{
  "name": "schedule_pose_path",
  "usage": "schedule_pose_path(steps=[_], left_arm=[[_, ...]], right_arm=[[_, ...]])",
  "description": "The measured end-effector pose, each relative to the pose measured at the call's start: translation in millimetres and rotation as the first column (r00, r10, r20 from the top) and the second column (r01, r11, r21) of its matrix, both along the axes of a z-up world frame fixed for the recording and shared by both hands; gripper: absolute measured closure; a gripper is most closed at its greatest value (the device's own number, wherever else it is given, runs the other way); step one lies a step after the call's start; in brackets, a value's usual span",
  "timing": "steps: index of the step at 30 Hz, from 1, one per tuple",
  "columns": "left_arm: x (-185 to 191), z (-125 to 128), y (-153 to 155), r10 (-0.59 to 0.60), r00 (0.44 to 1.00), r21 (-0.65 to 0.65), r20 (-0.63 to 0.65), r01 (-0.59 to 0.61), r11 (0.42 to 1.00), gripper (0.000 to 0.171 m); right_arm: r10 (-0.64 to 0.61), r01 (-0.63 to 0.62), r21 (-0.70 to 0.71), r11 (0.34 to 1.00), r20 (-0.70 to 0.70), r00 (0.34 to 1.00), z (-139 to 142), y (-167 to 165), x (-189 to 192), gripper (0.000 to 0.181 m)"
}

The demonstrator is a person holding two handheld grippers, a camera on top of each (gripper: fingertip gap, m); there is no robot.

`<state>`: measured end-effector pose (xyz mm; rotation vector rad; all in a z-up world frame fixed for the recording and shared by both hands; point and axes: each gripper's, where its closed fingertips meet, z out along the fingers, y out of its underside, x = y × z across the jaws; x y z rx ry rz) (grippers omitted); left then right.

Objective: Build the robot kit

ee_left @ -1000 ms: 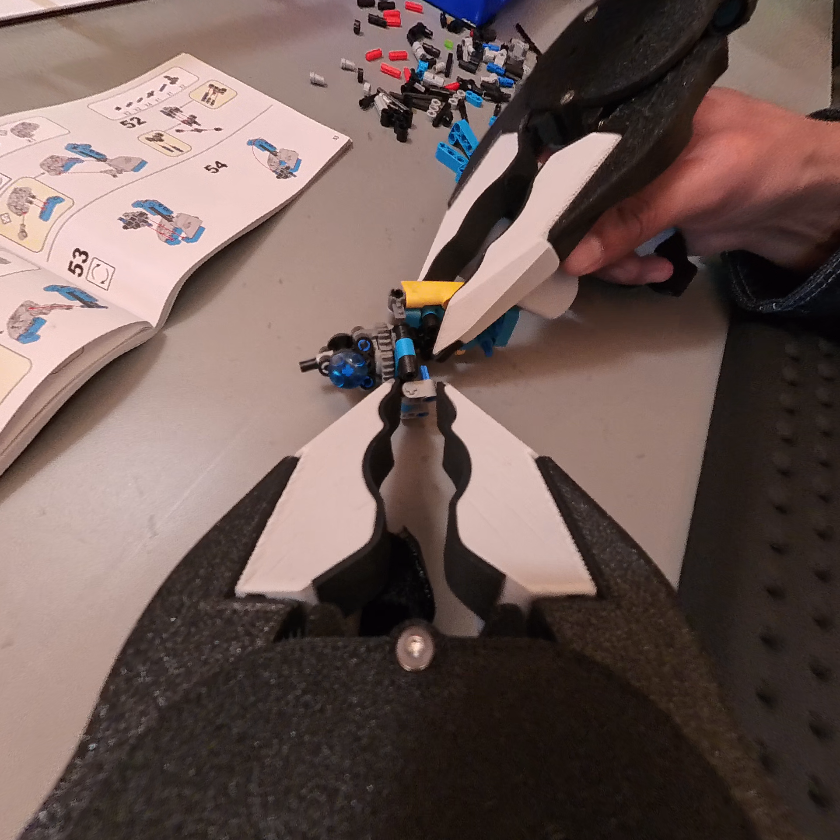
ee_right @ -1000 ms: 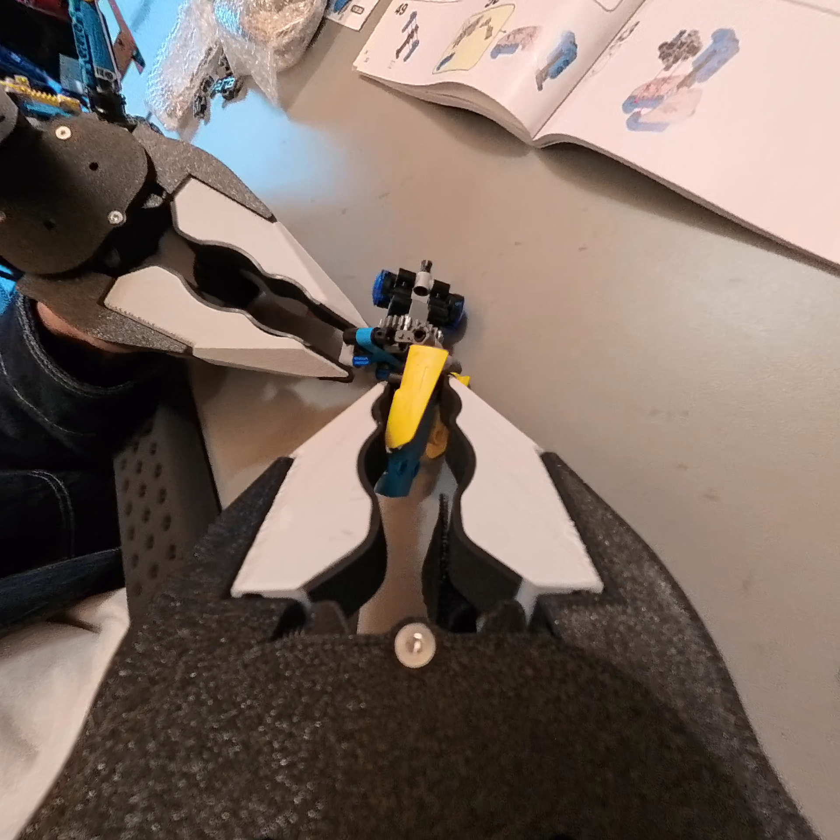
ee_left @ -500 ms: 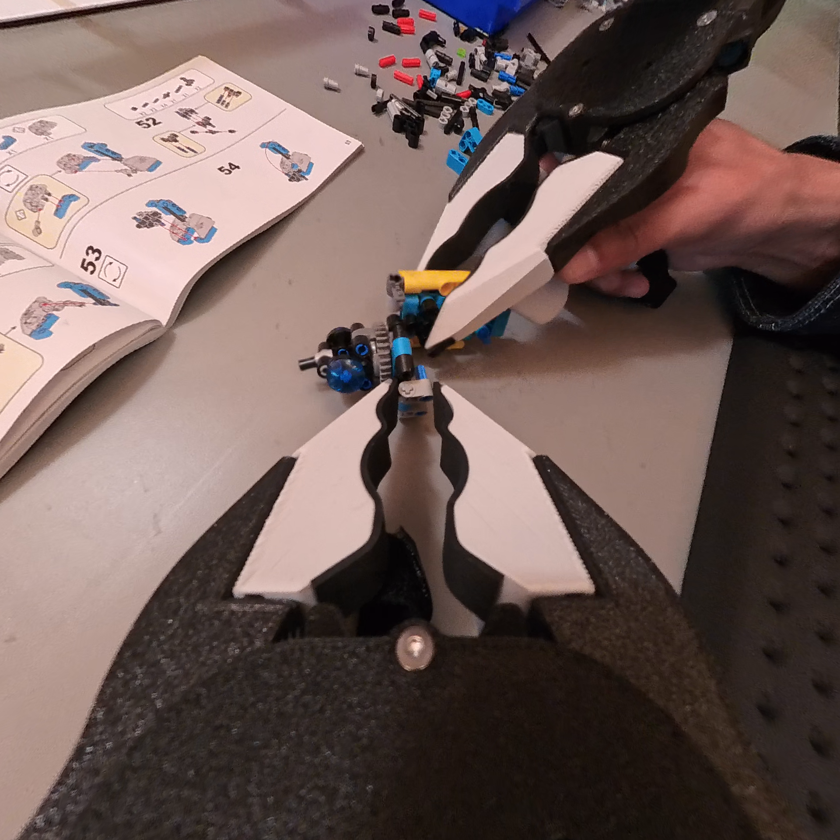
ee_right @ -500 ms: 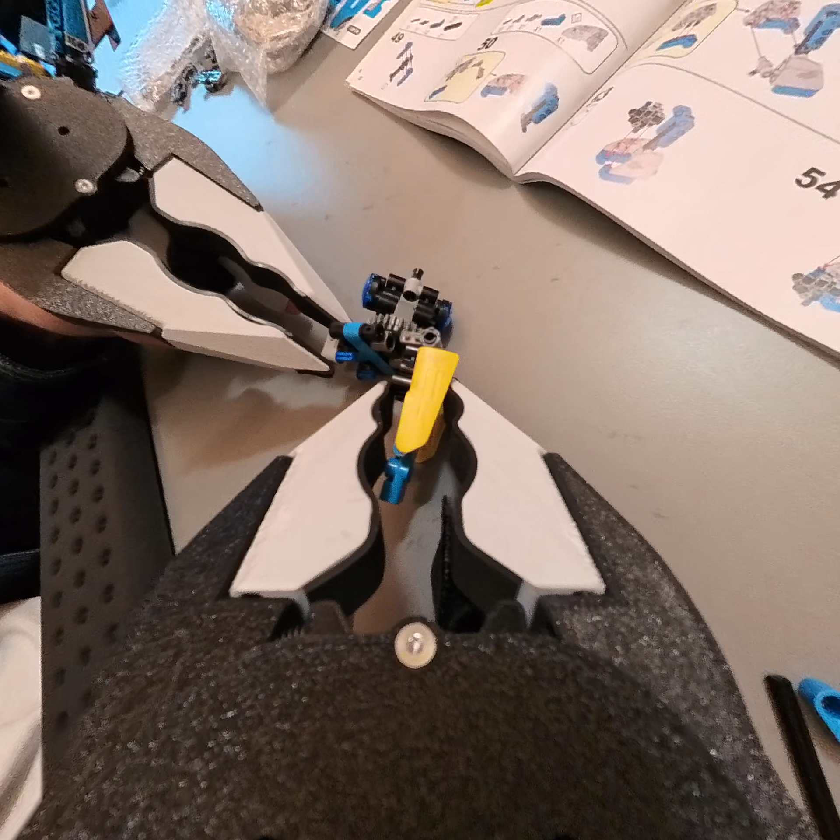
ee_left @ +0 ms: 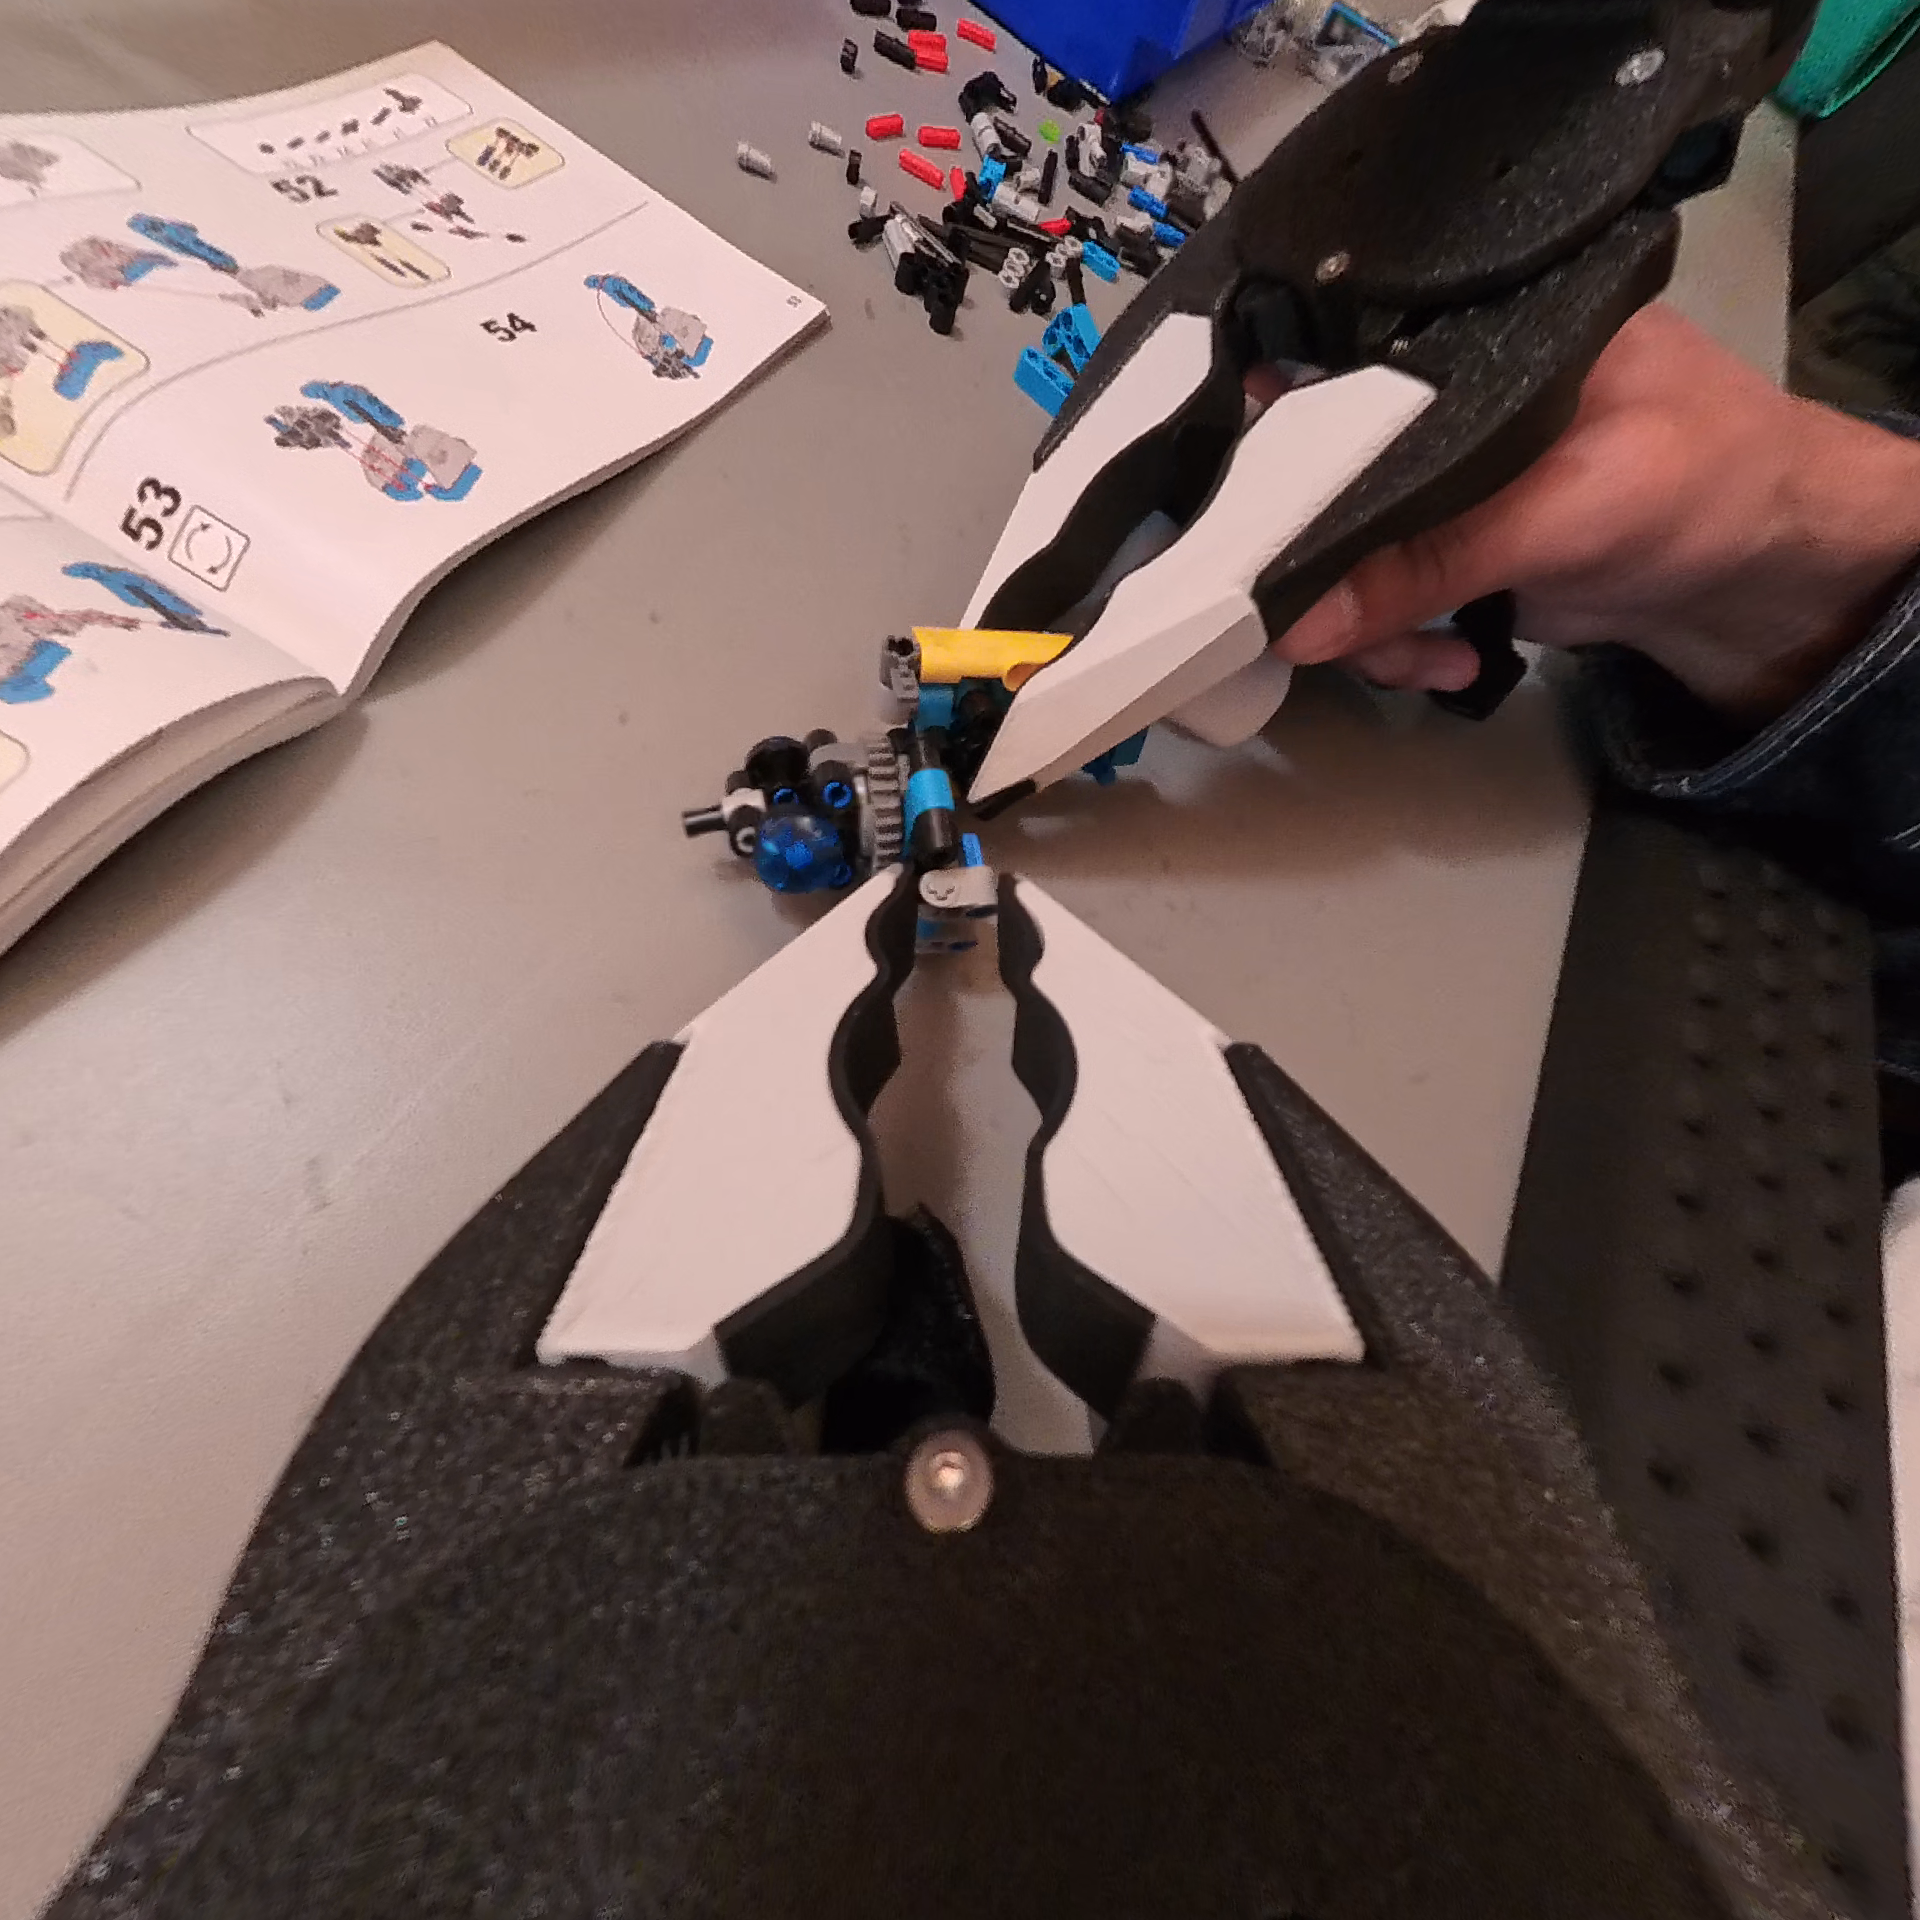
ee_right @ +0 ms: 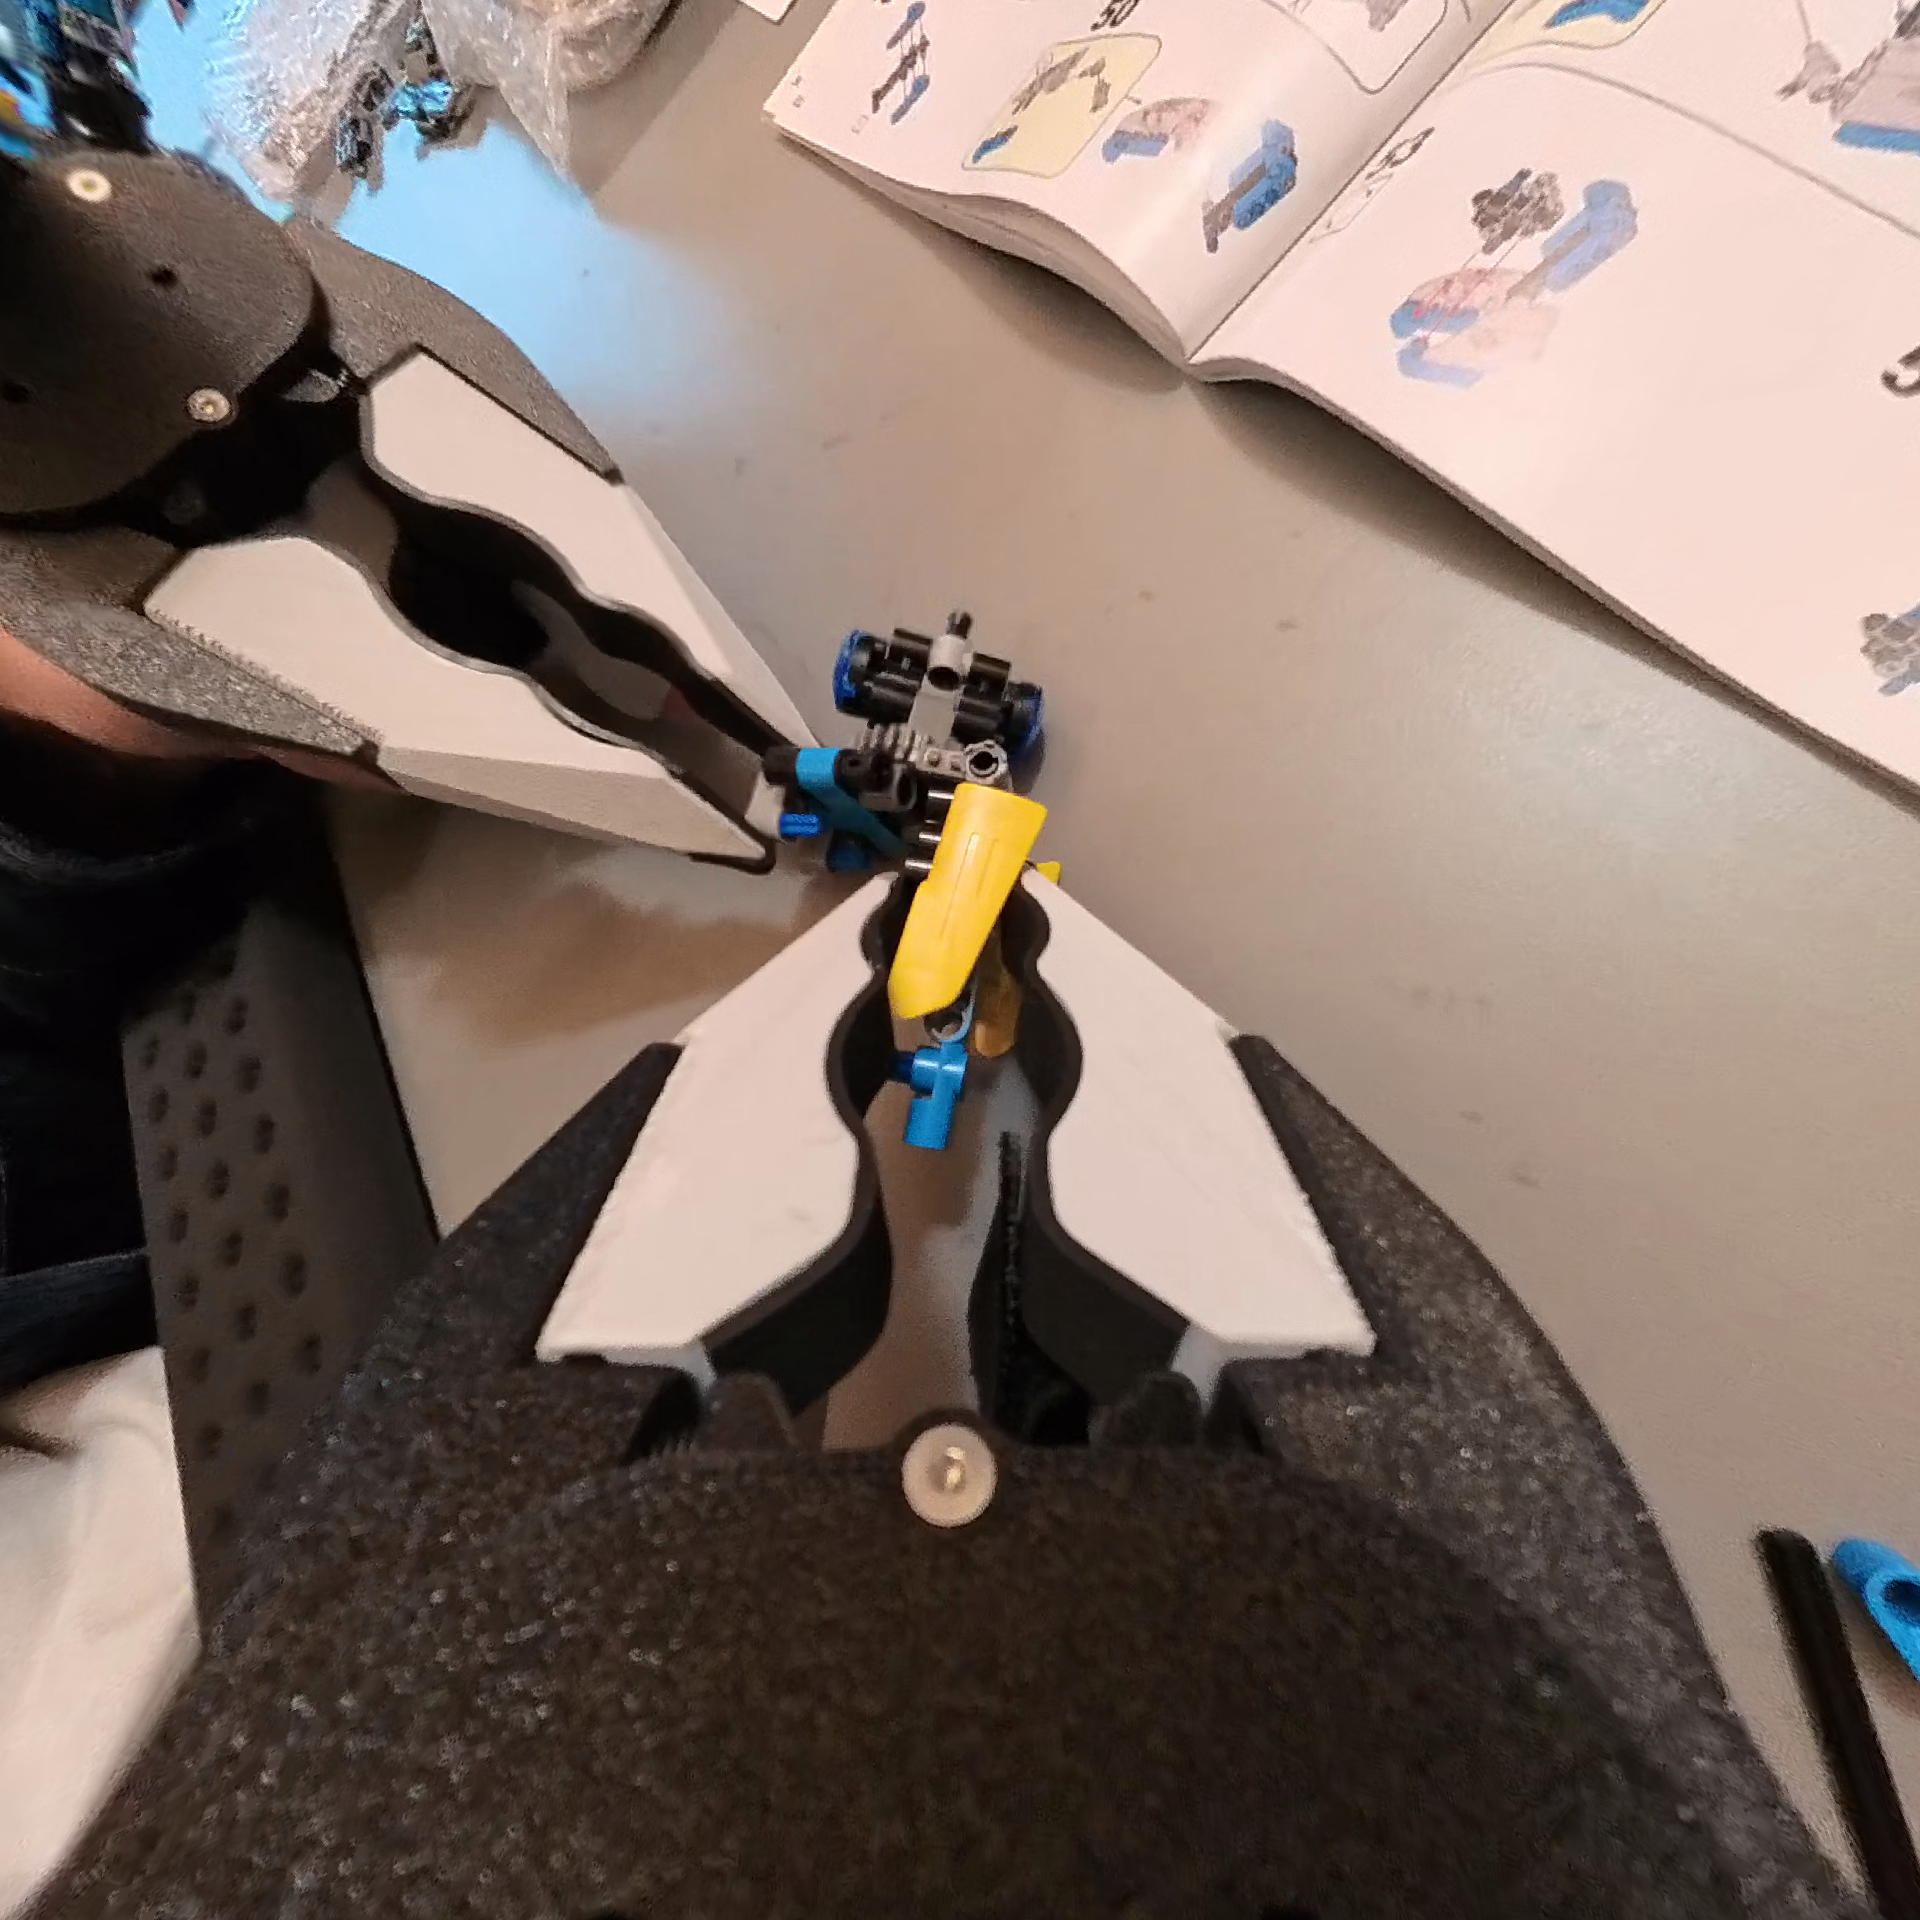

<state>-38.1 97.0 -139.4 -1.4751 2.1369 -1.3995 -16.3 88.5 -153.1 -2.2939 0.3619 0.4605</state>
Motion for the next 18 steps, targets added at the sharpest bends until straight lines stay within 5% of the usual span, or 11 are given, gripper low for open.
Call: schedule_pose_path(steps=[4,10,18], left_arm=[[-0.1,0.1,1.2,0.0,1.0,-0.048,-0.027,-0.002,0.999,0.156],[-0.6,0.1,0.1,-0.008,1.0,-0.022,-0.011,0.007,1.0,0.156],[-0.2,0.2,-0.3,-0.006,1.0,-0.023,-0.011,0.006,1.0,0.156]], right_arm=[[0.028,-0.01,-0.1,0.995,0.179,0.983,-1.2,0.7,-0.9,0.164],[0.016,-0.019,-0.043,0.999,-0.067,0.998,0.5,-0.5,-3.4,0.164],[0.043,-0.041,-0.054,0.998,0.034,0.998,-0.3,0.6,-4.0,0.165]])
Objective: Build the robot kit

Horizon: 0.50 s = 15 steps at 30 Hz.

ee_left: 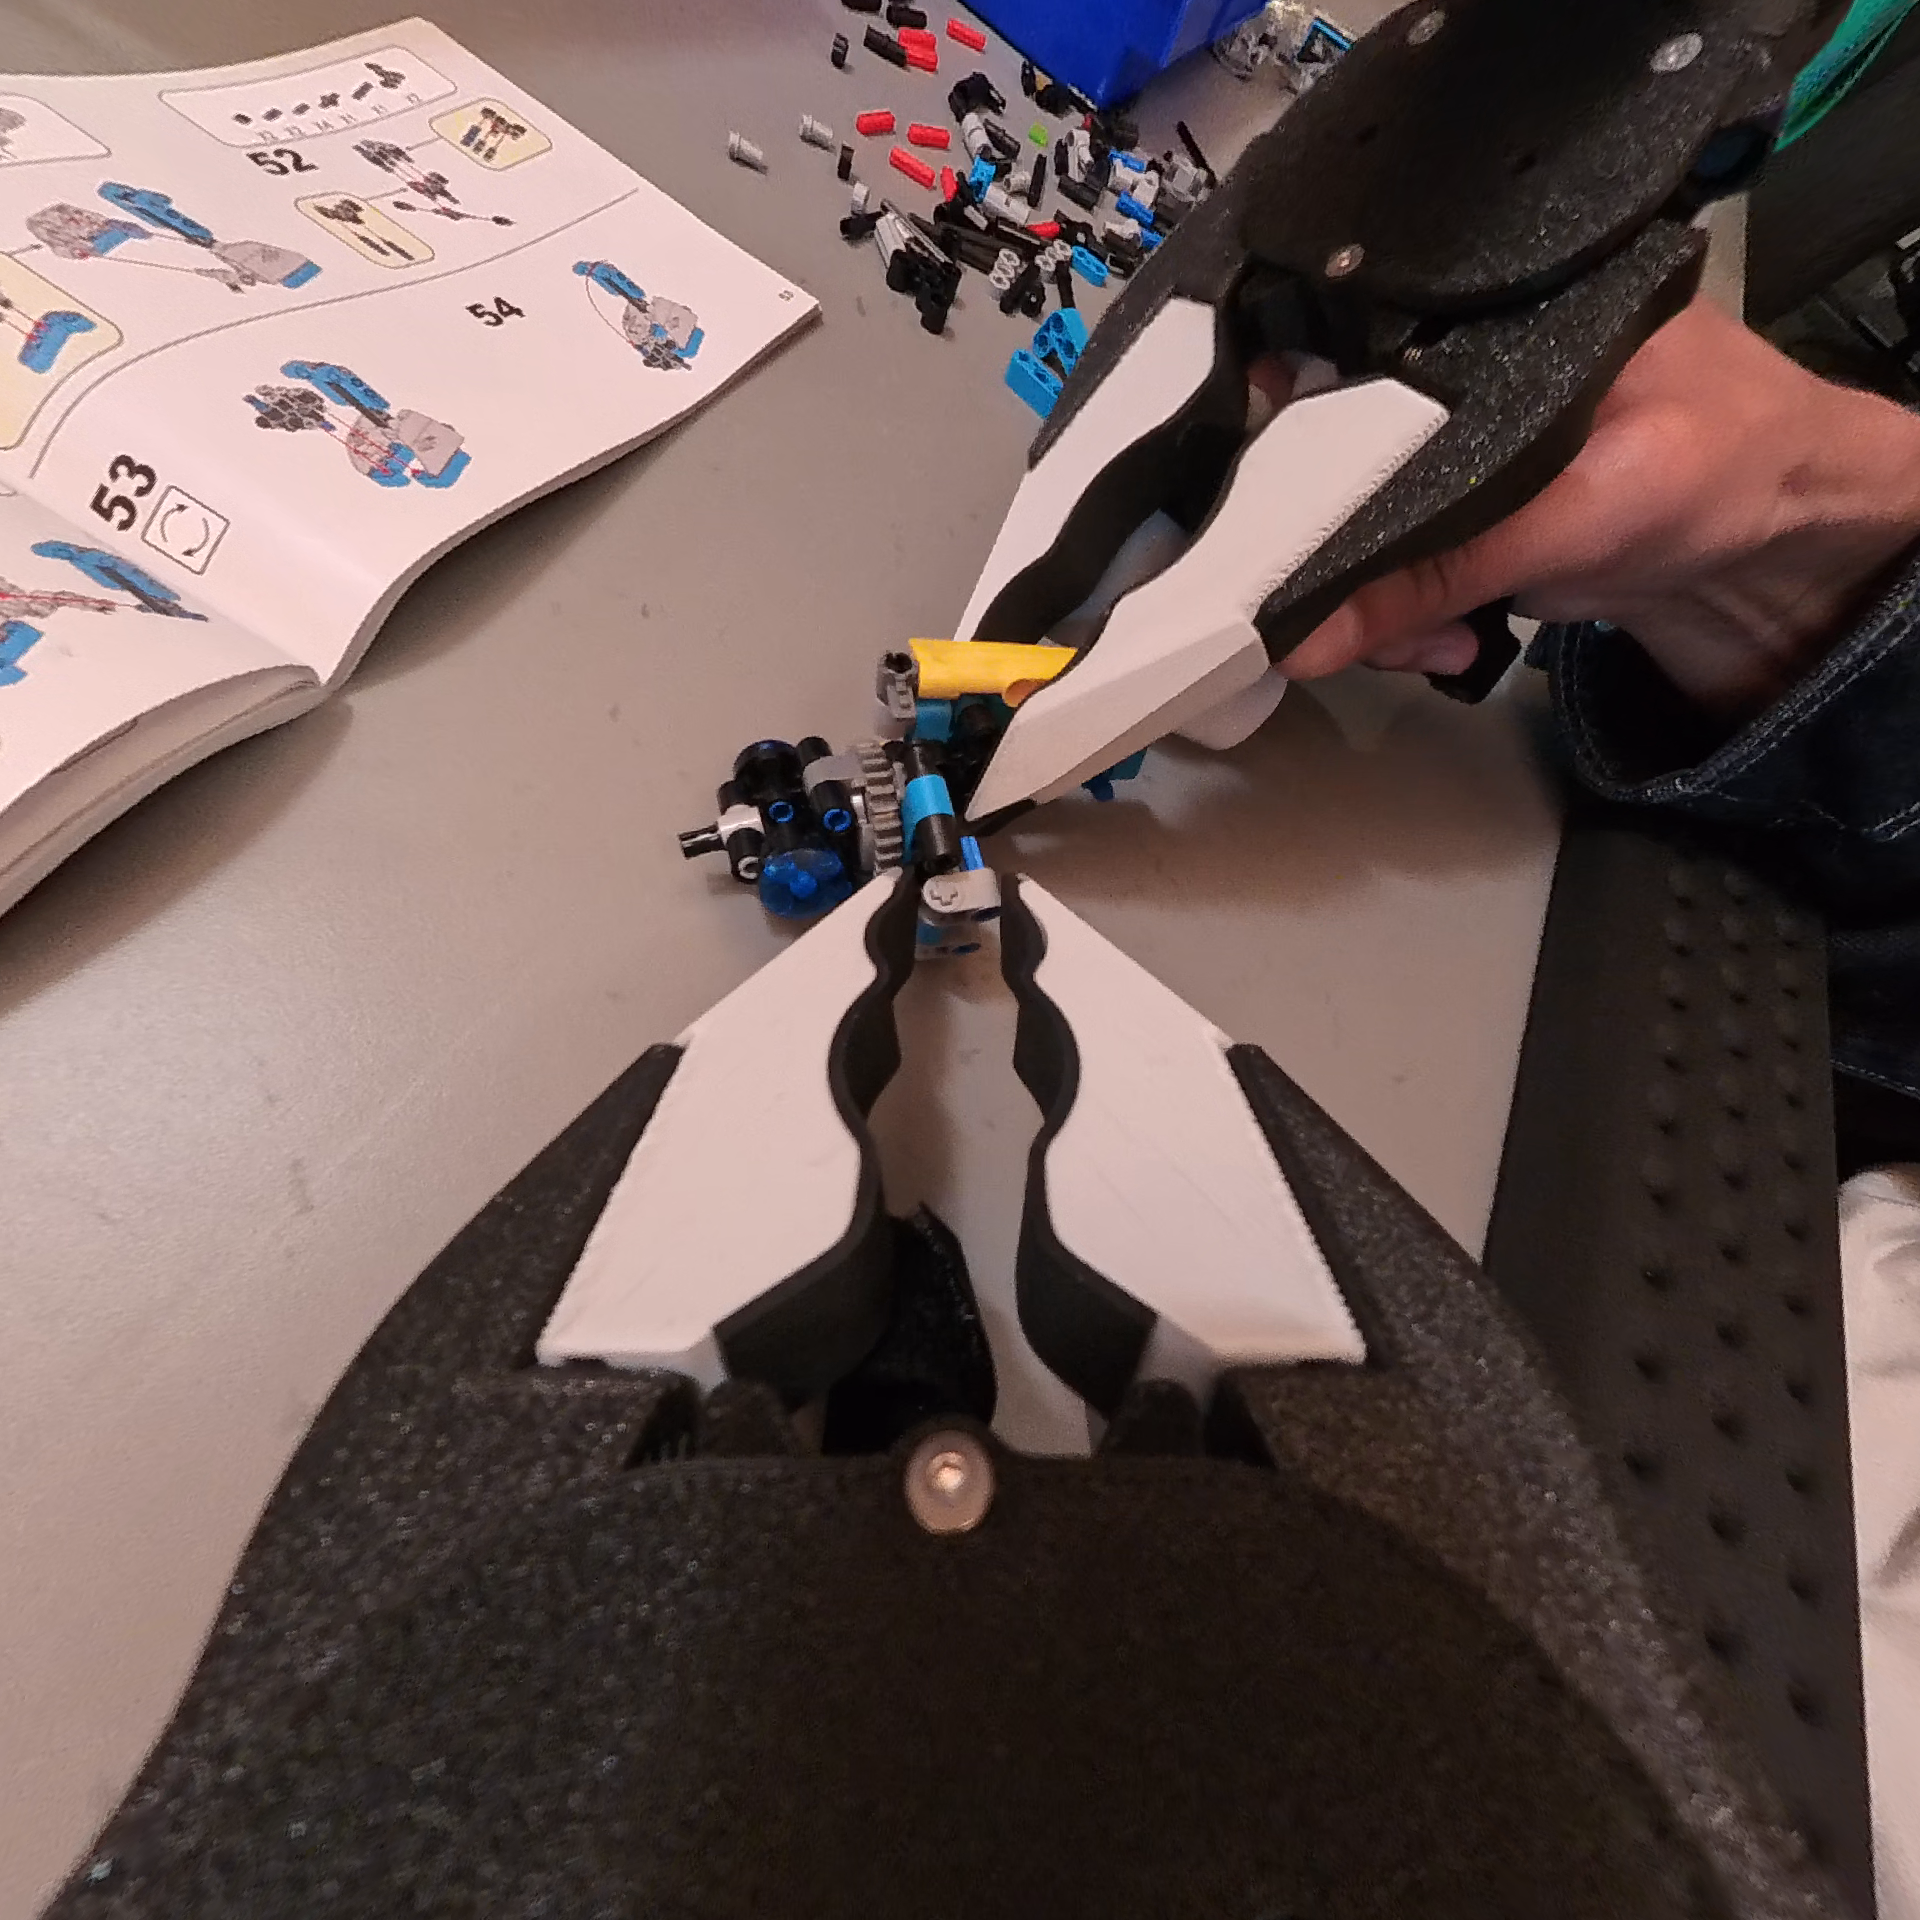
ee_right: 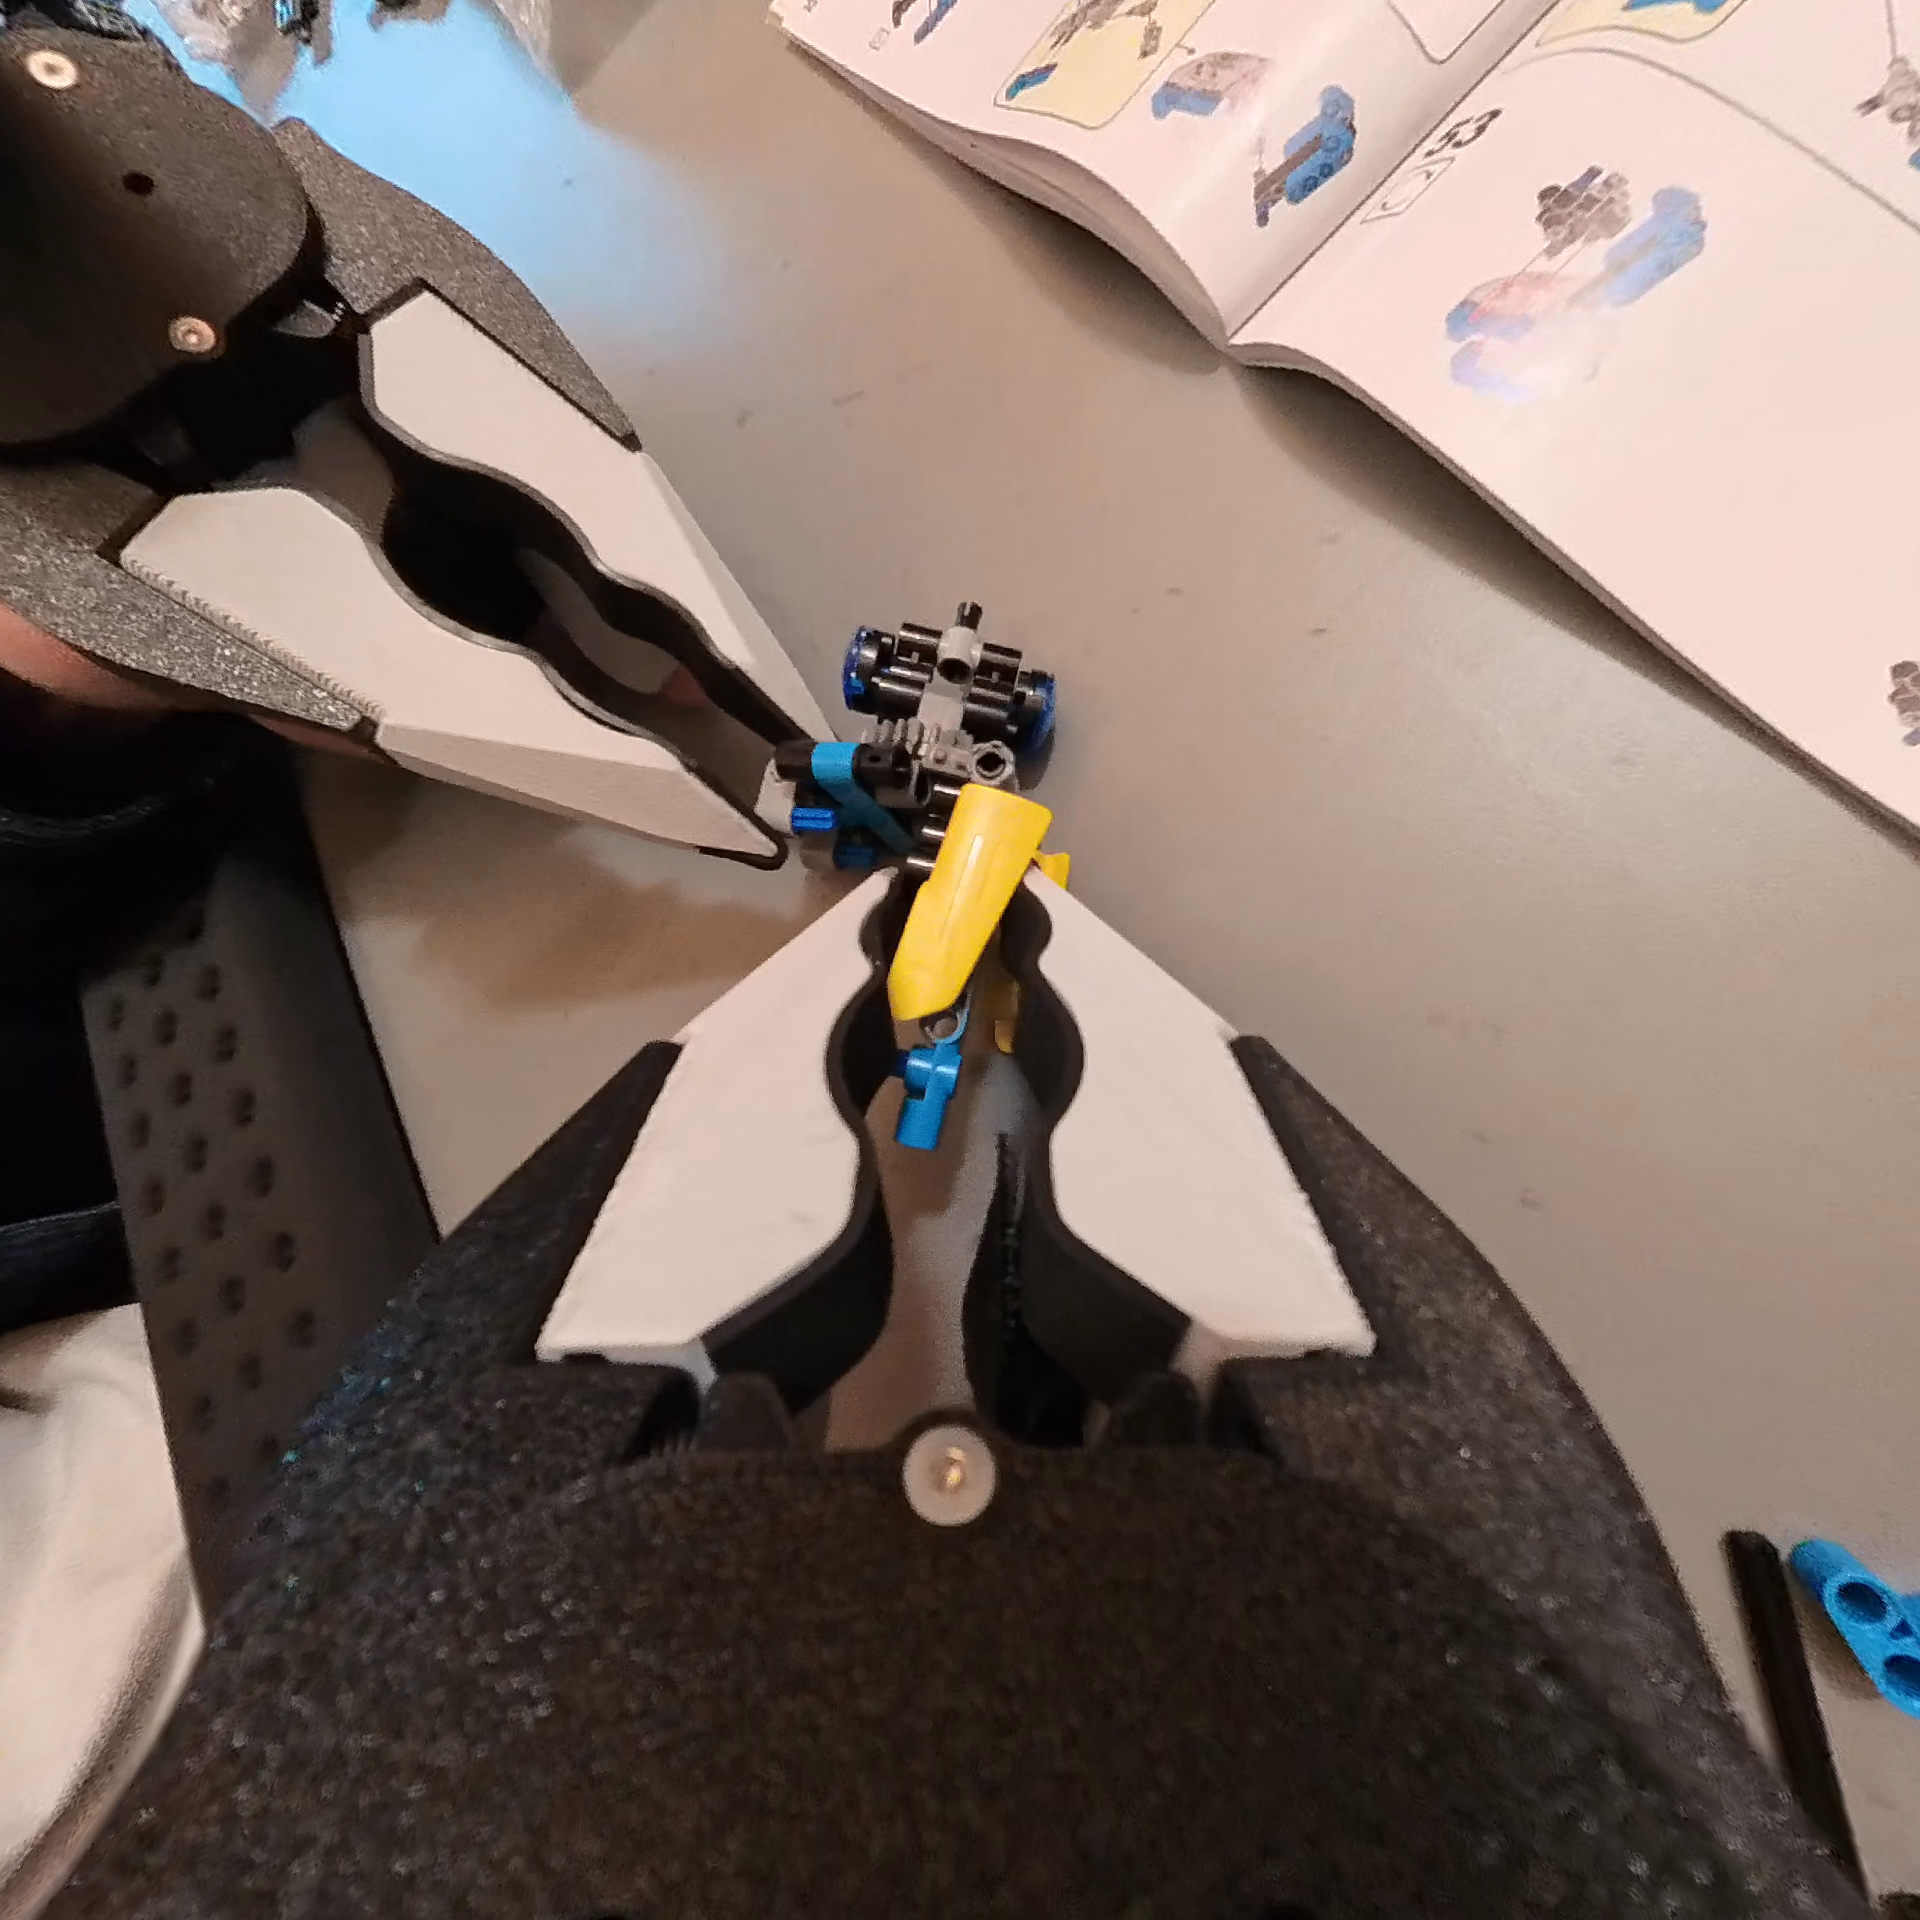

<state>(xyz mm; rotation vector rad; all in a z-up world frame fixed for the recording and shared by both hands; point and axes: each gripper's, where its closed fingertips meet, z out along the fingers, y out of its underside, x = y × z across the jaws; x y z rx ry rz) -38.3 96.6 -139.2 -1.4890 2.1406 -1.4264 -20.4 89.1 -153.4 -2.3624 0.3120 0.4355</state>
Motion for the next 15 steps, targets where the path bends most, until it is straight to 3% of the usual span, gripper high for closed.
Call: schedule_pose_path(steps=[3,6,15], left_arm=[[0.7,0.4,0.5,0.013,1.0,-0.002,0.0,-0.013,1.0,0.156],[2.6,2.0,0.5,0.028,0.999,0.02,0.025,-0.029,0.999,0.156],[0.0,0.3,-0.8,0.01,0.996,0.152,0.092,-0.024,0.988,0.156]], right_arm=[[-0.031,0.031,-0.01,0.999,-0.009,0.999,0.0,0.1,-0.2,0.165],[-0.062,0.064,0.004,0.998,-0.139,0.988,1.0,-0.4,-0.7,0.164],[-0.03,0.029,0.071,0.997,0.014,0.999,0.6,0.6,2.5,0.163]])
